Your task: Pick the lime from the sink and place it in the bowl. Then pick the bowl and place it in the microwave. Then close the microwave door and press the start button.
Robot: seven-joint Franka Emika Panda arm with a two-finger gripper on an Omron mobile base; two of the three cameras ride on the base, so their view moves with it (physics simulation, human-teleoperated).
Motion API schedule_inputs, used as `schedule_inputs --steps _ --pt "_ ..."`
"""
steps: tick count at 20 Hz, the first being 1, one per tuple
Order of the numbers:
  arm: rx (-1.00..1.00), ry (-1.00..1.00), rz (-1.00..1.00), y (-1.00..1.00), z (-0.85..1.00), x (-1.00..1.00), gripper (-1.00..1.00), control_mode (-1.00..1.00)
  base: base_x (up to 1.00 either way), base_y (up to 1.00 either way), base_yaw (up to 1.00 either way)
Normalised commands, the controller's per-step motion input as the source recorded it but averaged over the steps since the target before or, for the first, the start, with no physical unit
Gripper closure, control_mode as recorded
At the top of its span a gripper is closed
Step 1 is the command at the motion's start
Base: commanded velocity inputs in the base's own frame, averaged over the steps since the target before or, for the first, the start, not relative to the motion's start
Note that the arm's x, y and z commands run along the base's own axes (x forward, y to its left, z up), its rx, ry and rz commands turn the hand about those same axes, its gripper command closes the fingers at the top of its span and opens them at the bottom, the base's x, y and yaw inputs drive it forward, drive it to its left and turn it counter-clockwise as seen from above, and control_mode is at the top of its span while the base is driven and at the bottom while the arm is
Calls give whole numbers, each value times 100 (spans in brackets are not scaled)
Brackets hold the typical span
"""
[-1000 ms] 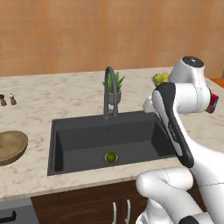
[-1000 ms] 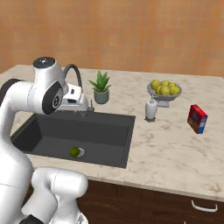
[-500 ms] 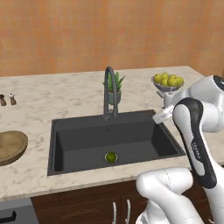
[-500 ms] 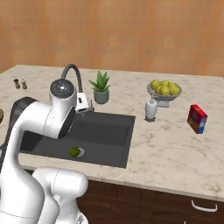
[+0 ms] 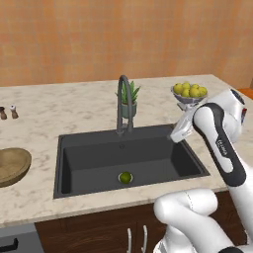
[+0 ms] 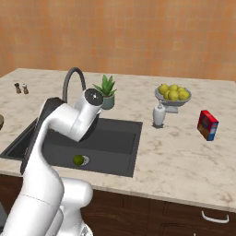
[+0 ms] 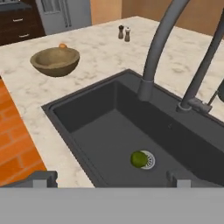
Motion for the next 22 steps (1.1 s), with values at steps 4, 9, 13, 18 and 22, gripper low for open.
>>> schedule_inputs --steps 4,9,13,18,22 --pt "0 4 10 0 -29 39 -100 -100 0 0 0" --pt "0 -4 13 2 -50 8 -100 -100 0 0 0" --pt "1 1 23 1 -31 31 -100 -100 0 0 0" --pt "0 -2 30 29 -25 6 -100 -100 0 0 0" --pt "0 0 10 19 -37 0 -100 -100 0 0 0"
